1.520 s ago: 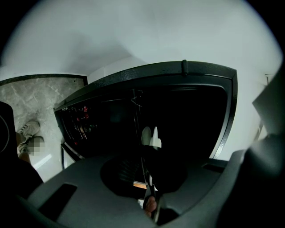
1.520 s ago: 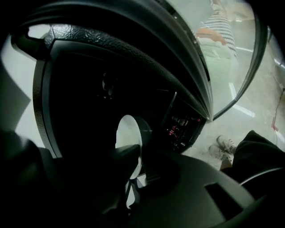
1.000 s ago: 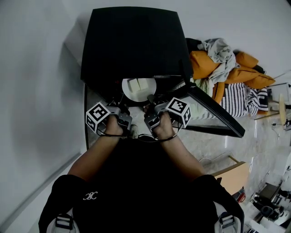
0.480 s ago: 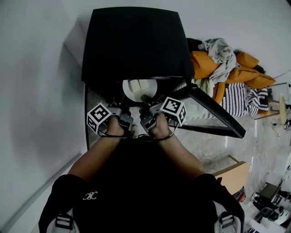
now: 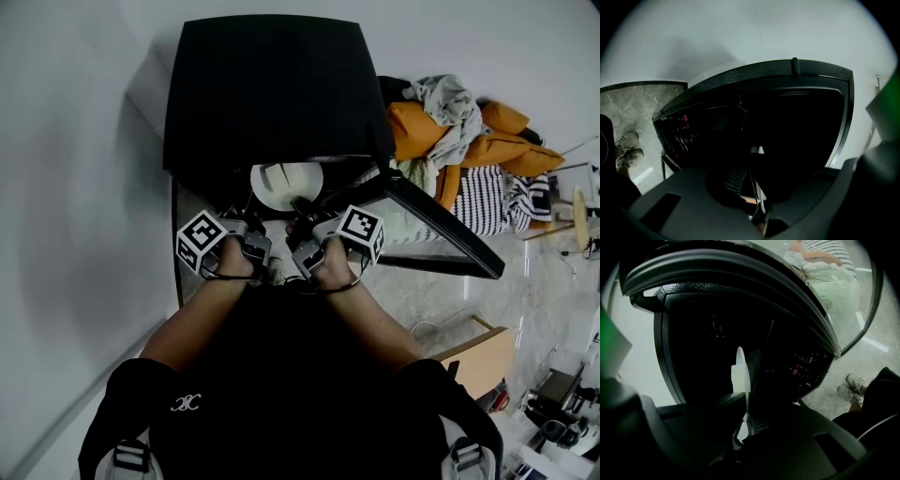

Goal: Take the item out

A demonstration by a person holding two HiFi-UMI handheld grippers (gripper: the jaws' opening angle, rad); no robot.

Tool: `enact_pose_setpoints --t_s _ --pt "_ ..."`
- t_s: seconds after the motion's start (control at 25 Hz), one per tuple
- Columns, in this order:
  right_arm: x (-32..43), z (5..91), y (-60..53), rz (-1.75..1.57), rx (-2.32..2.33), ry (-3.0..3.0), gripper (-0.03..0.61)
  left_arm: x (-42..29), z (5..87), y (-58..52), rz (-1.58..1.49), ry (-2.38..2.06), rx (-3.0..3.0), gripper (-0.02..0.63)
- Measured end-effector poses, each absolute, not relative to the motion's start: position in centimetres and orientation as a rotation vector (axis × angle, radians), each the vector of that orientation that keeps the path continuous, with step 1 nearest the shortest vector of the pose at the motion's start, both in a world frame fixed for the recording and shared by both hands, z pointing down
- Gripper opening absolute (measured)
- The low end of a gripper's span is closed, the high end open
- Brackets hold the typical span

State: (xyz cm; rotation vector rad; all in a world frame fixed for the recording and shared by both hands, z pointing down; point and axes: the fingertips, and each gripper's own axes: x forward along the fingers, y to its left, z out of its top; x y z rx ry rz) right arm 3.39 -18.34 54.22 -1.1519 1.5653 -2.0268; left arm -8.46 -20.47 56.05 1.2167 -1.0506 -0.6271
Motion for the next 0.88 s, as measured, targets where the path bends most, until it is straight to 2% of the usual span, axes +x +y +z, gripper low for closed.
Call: enact_pose_setpoints --t_s 0.48,0.68,0.88 --pt "3.4 50.6 -16.9 -1.973 -1.081 1.610 0.020 -9.0 55.6 -22.6 -0.639 -1.054 1.249 0.040" --pt "6.8 49.2 -13.7 -1.963 -1.059 1.642 0.021 -6.5 55.1 -21.7 -0.604 -1.096 1.351 0.041" --pt "6.6 49.0 -14.2 -1.939 -1.081 1.633 0.020 -8.7 55.4 -24.4 -0.624 -1.109 1.367 0.041"
